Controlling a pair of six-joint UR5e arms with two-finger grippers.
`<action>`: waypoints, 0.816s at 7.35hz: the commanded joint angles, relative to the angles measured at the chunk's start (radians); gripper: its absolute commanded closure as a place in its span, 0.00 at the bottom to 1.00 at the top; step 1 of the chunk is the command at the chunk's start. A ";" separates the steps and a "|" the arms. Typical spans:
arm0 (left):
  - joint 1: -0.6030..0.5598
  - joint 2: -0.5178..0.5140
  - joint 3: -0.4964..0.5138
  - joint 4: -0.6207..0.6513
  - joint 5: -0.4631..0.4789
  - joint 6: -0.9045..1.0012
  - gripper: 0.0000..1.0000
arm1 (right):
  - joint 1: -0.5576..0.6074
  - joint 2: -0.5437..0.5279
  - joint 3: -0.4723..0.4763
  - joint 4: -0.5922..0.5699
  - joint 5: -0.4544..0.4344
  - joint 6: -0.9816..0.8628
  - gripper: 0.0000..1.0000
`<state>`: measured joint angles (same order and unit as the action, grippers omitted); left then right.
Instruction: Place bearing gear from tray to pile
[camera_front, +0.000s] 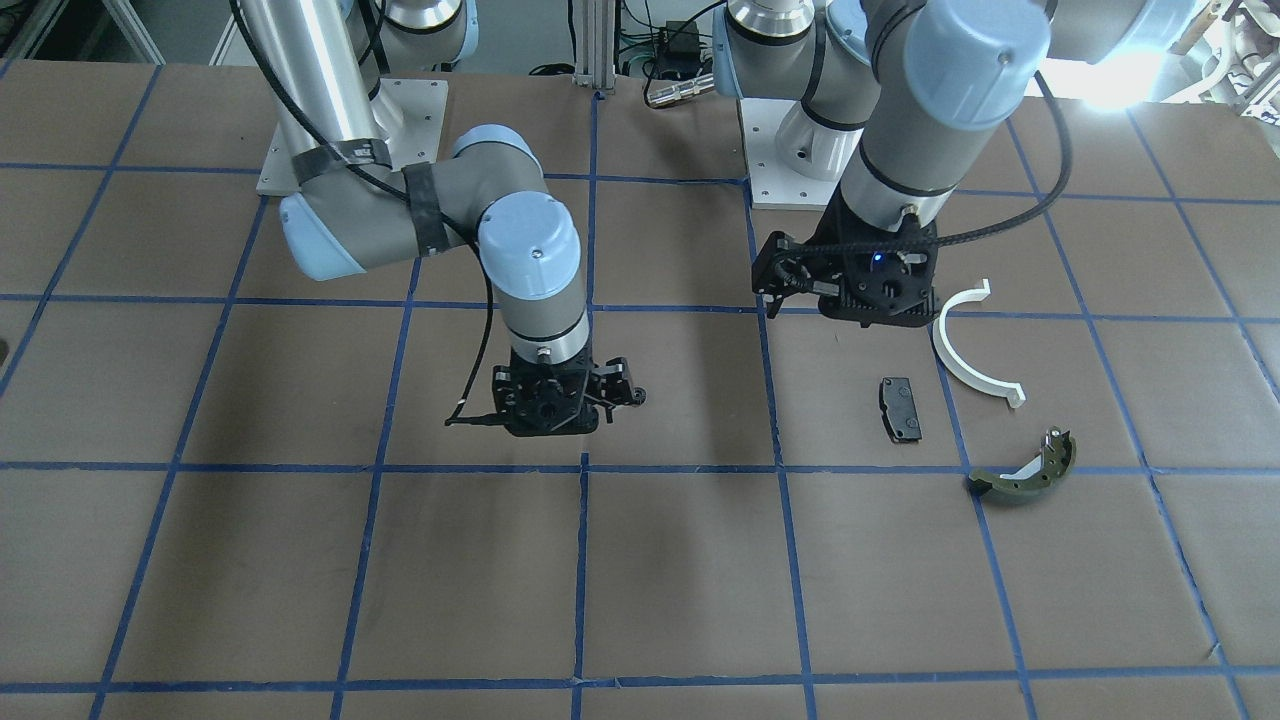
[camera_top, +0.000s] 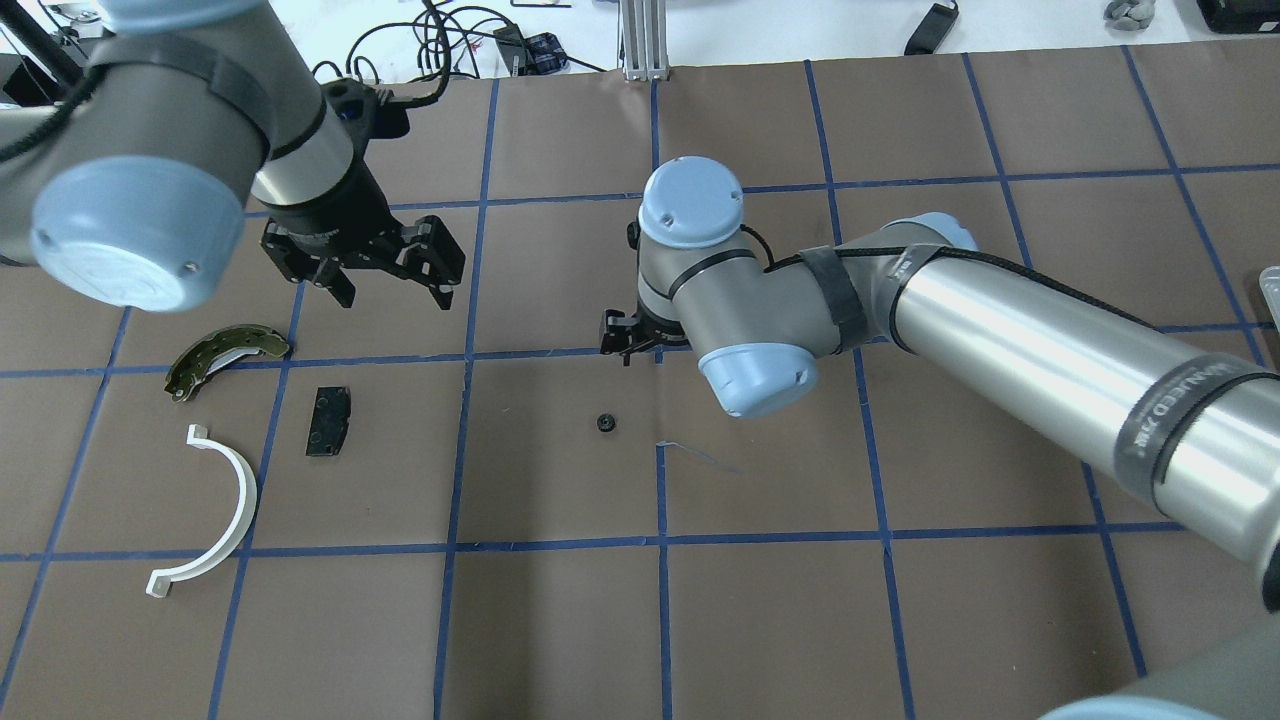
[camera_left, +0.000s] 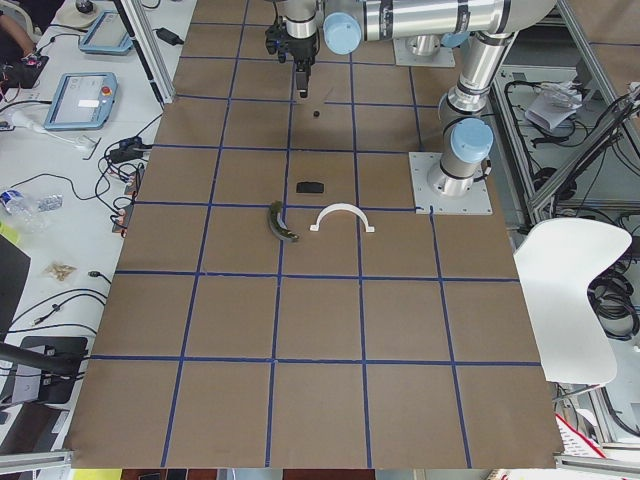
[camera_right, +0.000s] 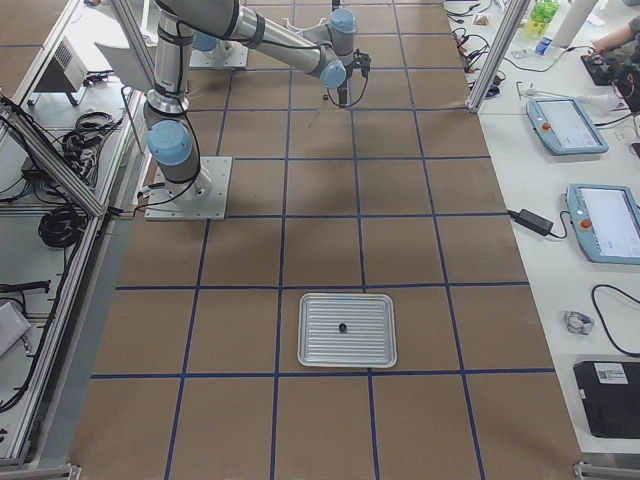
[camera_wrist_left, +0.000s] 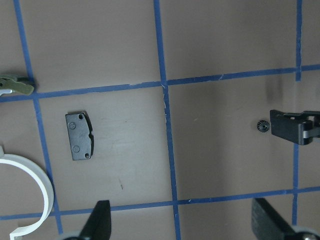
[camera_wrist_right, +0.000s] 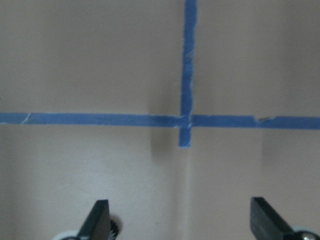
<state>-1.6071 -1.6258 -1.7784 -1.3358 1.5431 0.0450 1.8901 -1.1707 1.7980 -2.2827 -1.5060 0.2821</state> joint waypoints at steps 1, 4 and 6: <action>-0.101 -0.064 -0.157 0.264 -0.002 -0.098 0.00 | -0.171 -0.088 0.001 0.098 0.001 -0.190 0.00; -0.232 -0.172 -0.154 0.358 0.003 -0.269 0.00 | -0.398 -0.197 0.004 0.235 0.000 -0.378 0.00; -0.256 -0.242 -0.156 0.427 0.003 -0.313 0.00 | -0.535 -0.201 0.004 0.281 -0.063 -0.504 0.00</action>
<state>-1.8431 -1.8255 -1.9336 -0.9467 1.5462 -0.2330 1.4467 -1.3652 1.8021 -2.0260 -1.5236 -0.1393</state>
